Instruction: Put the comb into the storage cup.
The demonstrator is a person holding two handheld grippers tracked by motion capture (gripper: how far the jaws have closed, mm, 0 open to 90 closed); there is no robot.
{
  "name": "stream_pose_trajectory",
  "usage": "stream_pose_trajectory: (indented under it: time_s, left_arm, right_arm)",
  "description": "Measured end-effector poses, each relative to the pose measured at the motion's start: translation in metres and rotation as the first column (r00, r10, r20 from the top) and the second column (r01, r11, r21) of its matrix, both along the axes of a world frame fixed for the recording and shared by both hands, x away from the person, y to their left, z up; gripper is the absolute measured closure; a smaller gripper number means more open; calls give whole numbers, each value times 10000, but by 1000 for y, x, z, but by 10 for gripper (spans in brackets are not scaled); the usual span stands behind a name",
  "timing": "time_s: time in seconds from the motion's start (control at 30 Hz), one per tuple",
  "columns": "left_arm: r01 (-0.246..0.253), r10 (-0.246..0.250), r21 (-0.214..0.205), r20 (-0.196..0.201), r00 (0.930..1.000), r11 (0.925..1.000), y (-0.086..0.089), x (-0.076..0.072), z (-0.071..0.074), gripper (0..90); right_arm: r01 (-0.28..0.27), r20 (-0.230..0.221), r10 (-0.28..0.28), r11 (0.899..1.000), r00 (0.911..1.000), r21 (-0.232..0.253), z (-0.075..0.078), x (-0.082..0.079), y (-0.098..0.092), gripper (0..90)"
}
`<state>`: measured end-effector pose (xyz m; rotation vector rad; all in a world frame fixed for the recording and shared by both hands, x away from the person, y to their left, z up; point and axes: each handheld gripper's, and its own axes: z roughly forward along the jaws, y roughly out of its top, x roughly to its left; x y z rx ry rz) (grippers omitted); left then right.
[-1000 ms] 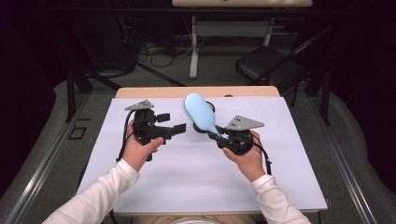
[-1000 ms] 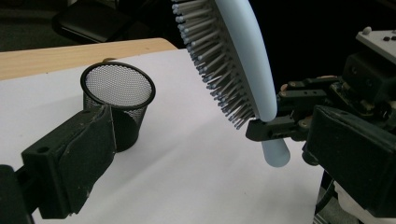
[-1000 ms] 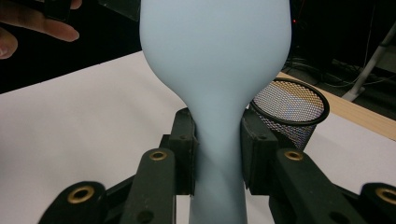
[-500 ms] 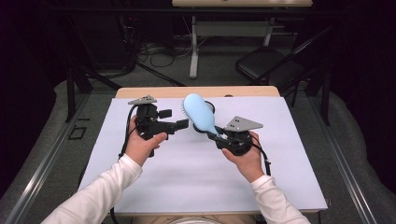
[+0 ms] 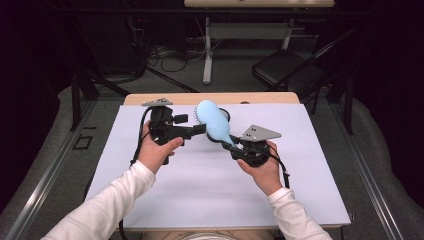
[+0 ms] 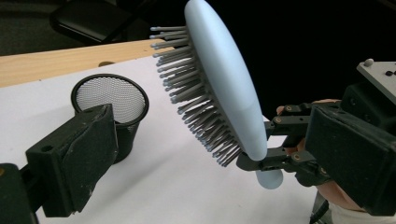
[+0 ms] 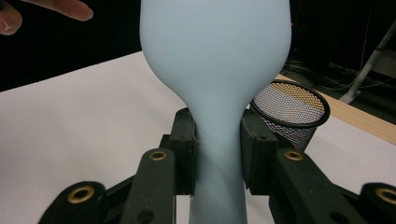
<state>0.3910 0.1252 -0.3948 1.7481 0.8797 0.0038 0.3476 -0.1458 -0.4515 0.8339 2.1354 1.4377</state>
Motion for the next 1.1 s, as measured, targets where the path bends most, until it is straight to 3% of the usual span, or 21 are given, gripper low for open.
stream_pose_trajectory:
  time_s: [0.1,0.63,0.97,1.1]
  left_arm:
    - [-26,26,-34,33,10000,10000,-2,0,3,27]
    - [-138,116,-288,-750,9971,9995,-13,10,2,57]
    - [-169,144,-299,-810,9966,9994,-19,13,2,87]
    - [-143,119,-323,-758,9971,9994,-21,13,2,157]
  right_arm:
    - [-7,23,7,10000,10000,1,0,0,0,697]
    - [12,130,-12,10000,9999,33,1,-2,1,697]
    - [0,178,0,10000,9998,40,1,-2,2,697]
    - [-6,238,6,10000,9997,2,0,-3,3,697]
